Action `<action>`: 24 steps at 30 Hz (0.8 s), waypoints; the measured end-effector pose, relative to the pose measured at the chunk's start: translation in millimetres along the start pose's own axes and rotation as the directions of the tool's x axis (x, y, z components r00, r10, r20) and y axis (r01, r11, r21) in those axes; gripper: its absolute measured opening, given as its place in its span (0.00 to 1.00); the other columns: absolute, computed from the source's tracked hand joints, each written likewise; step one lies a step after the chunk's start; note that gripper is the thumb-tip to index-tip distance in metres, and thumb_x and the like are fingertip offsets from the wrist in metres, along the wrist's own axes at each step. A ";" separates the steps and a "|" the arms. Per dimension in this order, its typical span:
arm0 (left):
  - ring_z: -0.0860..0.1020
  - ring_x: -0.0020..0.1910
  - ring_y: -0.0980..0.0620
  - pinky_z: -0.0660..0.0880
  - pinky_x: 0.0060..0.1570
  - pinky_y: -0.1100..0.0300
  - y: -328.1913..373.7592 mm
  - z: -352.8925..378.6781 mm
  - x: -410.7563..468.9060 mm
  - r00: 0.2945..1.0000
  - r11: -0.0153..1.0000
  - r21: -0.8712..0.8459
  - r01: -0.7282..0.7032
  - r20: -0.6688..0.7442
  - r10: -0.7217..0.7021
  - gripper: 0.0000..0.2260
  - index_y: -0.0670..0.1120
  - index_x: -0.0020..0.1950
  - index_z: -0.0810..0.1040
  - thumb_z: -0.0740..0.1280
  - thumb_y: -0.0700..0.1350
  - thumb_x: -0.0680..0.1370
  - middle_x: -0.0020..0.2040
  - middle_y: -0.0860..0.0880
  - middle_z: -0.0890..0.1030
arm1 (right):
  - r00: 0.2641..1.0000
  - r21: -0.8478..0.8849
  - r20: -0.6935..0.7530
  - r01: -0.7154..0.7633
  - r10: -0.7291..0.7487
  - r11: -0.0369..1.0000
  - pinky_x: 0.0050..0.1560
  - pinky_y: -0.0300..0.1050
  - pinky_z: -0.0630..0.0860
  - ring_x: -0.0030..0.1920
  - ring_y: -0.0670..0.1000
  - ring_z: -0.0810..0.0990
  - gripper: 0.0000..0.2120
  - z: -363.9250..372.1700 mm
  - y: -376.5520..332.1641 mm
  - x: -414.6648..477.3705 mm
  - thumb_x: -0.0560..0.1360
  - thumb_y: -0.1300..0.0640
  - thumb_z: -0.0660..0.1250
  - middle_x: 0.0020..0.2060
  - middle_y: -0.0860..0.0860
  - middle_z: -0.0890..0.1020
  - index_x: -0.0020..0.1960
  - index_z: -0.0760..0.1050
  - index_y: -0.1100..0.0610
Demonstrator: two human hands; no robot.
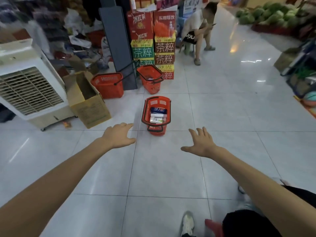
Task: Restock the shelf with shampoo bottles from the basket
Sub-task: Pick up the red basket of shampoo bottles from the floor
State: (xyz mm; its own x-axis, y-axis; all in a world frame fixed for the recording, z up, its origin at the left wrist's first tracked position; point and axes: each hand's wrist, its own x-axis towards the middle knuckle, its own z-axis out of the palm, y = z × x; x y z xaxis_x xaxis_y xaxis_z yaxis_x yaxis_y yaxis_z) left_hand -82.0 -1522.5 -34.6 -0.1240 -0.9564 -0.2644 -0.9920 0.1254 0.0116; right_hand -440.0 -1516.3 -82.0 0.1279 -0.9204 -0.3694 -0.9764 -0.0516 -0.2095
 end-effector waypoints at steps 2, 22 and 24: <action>0.72 0.71 0.45 0.73 0.65 0.45 12.1 -13.6 31.5 1.000 1.000 0.018 0.009 0.006 -0.009 0.38 0.56 0.80 0.60 0.60 0.69 0.72 0.76 0.49 0.70 | 1.000 -0.001 -0.001 0.004 -0.004 1.000 0.80 0.60 0.47 0.81 0.64 0.41 0.50 -20.7 21.9 32.3 0.73 0.27 0.63 0.81 0.59 0.52 0.83 0.48 0.51; 0.72 0.71 0.45 0.73 0.66 0.45 -12.1 -53.6 337.0 0.996 0.994 -0.066 0.089 0.024 -0.088 0.41 0.54 0.80 0.59 0.58 0.70 0.70 0.77 0.48 0.69 | 0.989 -0.148 0.080 0.132 -0.121 0.980 0.81 0.61 0.46 0.81 0.65 0.41 0.50 -124.3 36.0 358.7 0.74 0.28 0.64 0.82 0.60 0.51 0.83 0.48 0.52; 0.72 0.71 0.45 0.73 0.66 0.45 -29.3 -59.2 365.3 0.993 0.988 -0.105 0.114 0.039 -0.110 0.41 0.54 0.81 0.59 0.59 0.70 0.70 0.76 0.47 0.69 | 0.986 -0.196 0.101 0.150 -0.132 0.969 0.81 0.61 0.46 0.81 0.65 0.41 0.49 -140.7 25.1 394.6 0.74 0.29 0.64 0.82 0.60 0.51 0.83 0.48 0.52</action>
State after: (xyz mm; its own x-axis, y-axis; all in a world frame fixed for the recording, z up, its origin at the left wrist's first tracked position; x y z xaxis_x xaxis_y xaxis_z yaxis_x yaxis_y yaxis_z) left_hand -99.5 -1891.2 -74.4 -0.0127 -0.9533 -0.3016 -0.9965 -0.0129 0.0830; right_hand -438.5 -1935.3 -105.6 0.2725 -0.8617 -0.4280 -0.9612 -0.2636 -0.0812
